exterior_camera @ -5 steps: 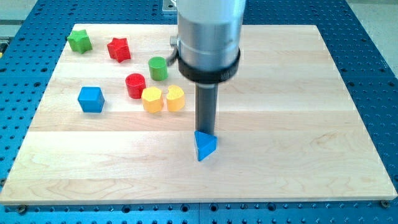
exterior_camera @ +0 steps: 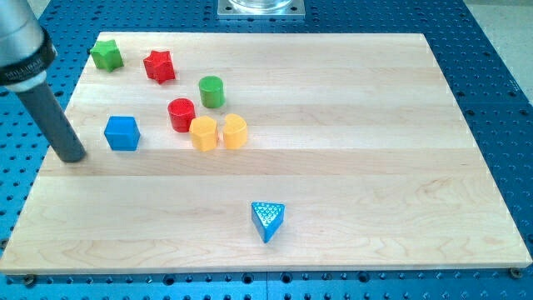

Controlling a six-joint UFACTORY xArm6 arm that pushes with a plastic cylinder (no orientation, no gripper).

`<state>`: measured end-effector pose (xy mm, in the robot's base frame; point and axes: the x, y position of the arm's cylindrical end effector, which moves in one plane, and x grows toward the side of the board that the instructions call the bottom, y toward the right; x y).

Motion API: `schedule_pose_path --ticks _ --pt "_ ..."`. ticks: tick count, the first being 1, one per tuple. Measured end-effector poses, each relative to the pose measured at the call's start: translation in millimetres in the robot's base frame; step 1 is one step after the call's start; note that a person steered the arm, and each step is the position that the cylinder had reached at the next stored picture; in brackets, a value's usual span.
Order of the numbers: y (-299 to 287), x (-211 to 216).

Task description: Push cube into triangle

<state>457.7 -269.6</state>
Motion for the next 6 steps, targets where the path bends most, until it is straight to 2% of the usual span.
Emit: schedule_pose_path --ticks 1,3,4,5,6 --pt "58.8 -20.0" --pt "73.0 -24.6" --pt "72.4 -40.4" --pt "94.6 -39.6" --pt "129.7 -0.9"
